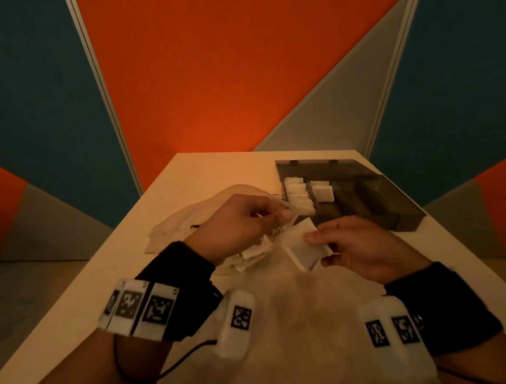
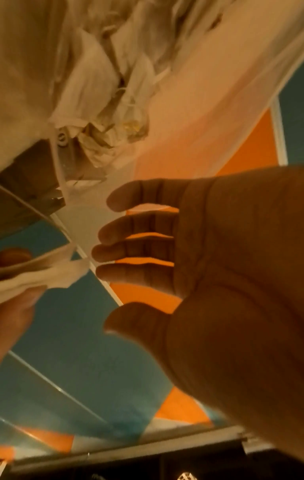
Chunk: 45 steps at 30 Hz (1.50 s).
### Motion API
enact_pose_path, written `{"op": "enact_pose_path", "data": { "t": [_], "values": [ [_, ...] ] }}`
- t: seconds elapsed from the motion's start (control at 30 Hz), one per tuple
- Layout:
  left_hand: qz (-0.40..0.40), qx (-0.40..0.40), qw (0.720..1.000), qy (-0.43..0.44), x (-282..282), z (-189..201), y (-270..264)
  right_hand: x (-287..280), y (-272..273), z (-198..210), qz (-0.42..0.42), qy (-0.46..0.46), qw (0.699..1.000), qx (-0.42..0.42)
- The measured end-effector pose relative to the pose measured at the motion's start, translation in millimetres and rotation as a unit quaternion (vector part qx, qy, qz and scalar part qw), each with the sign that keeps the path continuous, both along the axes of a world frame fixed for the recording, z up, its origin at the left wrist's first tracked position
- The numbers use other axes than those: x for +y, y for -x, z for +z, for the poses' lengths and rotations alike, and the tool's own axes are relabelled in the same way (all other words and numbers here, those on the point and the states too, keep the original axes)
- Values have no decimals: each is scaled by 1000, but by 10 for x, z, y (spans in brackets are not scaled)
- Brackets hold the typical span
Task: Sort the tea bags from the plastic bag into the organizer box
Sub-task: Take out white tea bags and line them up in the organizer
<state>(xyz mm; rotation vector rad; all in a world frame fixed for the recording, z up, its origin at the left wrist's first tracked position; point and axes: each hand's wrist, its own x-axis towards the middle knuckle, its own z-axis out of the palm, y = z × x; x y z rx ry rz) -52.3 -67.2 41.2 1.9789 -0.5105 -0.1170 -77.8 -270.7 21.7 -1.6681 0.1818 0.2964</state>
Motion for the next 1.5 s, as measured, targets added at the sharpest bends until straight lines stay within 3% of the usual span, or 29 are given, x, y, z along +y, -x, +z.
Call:
{"op": "enact_pose_path", "data": {
  "t": [0.2, 0.37, 0.6, 0.7, 0.77, 0.83, 0.9, 0.97, 1.03, 1.1, 1.3, 1.5],
  "values": [
    [-24, 37, 999, -22, -44, -79, -26, 83, 51, 45, 46, 2, 999, -5],
    [-35, 126, 991, -8, 74, -78, -89, 77, 85, 56, 49, 17, 999, 5],
    [-32, 197, 977, 80, 289, -2, -253, 33, 105, 22, 34, -2, 999, 22],
    [74, 114, 989, -52, 325, -47, -333, 5, 117, -4, 49, -49, 997, 33],
    [128, 18, 971, -201, 325, -128, -350, -4, 127, -8, 53, -99, 993, 42],
    [157, -34, 957, -243, 293, -185, -294, -3, 120, -11, 43, -134, 989, 37],
    [169, -23, 969, -179, 241, -181, -173, 15, 100, -19, 23, -151, 988, 25],
    [144, 79, 984, -62, 139, -157, 23, 52, 85, -38, 3, -158, 987, 20],
    [85, 224, 969, 54, 35, -155, 244, 110, 77, -74, -10, -159, 987, 22],
    [51, 286, 948, 132, -23, -223, 372, 176, 78, -114, -12, -141, 990, 23],
    [101, 237, 939, 230, -14, -403, 362, 294, 110, -155, -29, -76, 997, 21],
    [96, 248, 926, 268, -8, -396, 318, 309, 104, -138, -35, -31, 999, 25]
  ]
}}
